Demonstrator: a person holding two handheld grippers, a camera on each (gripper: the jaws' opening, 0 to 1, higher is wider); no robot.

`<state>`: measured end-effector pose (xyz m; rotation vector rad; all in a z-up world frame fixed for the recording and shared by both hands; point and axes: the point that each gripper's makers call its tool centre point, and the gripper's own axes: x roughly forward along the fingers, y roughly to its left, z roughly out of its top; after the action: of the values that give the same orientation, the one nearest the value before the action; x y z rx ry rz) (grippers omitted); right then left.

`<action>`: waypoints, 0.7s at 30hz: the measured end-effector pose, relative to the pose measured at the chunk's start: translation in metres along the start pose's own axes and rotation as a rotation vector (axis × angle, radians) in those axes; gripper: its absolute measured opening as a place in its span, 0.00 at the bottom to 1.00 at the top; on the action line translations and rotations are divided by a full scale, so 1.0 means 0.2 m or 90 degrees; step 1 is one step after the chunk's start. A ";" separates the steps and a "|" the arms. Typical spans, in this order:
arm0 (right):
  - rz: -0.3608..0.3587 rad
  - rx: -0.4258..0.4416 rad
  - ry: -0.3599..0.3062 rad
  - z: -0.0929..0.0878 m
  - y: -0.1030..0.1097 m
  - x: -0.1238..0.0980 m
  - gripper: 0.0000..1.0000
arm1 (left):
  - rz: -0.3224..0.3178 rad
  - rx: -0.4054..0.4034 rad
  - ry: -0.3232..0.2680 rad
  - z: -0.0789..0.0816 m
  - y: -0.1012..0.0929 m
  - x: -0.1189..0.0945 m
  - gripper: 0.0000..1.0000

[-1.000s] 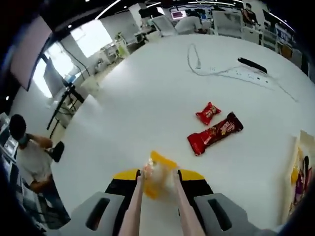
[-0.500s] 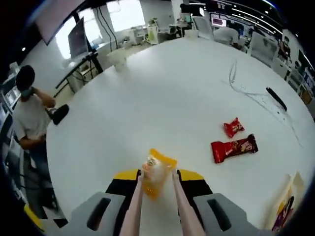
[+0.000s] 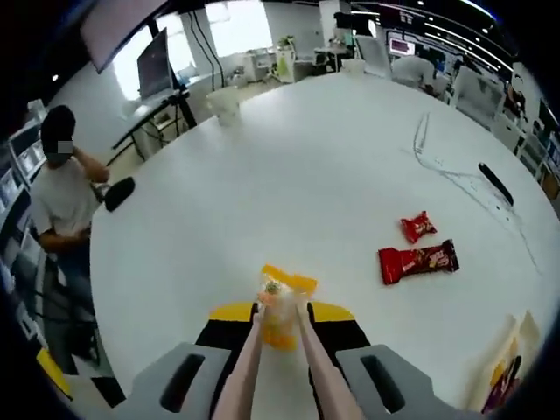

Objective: Place the target food into the container with the food tongs after gripping and lifting it, then release it inside without dropping or visibly crushing the food.

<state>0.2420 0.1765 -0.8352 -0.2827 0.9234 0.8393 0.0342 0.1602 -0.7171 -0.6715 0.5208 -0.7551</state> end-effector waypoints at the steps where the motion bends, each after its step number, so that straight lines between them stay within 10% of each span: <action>1: 0.002 0.000 0.001 -0.01 0.00 -0.01 0.21 | -0.002 0.001 0.001 0.00 0.00 0.00 0.45; 21: -0.009 0.041 -0.058 -0.06 -0.05 -0.16 0.26 | 0.016 0.016 -0.015 -0.01 -0.03 -0.03 0.45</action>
<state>0.2326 0.1459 -0.8181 -0.1933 0.8613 0.8015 0.0261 0.1614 -0.7131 -0.6493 0.4965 -0.7276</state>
